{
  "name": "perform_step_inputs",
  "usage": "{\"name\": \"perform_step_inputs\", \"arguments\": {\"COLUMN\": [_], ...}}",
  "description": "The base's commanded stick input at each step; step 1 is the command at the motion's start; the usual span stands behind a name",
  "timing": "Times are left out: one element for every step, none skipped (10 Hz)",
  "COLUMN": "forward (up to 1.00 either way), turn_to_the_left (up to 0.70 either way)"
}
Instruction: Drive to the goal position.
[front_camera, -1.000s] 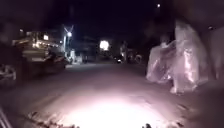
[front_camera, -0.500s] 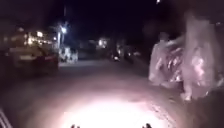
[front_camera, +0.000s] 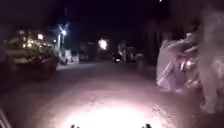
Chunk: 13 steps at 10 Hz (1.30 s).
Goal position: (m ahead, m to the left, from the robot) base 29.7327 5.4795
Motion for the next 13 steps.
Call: {"name": "perform_step_inputs", "arguments": {"forward": [0.85,0.85,0.85,0.85,0.85,0.85,0.85,0.85,0.85,0.85,0.85,0.85,0.85], "turn_to_the_left": [0.0,0.0,0.0,0.0,0.0,0.0,0.0,0.0,0.0,0.0,0.0,0.0,0.0]}}
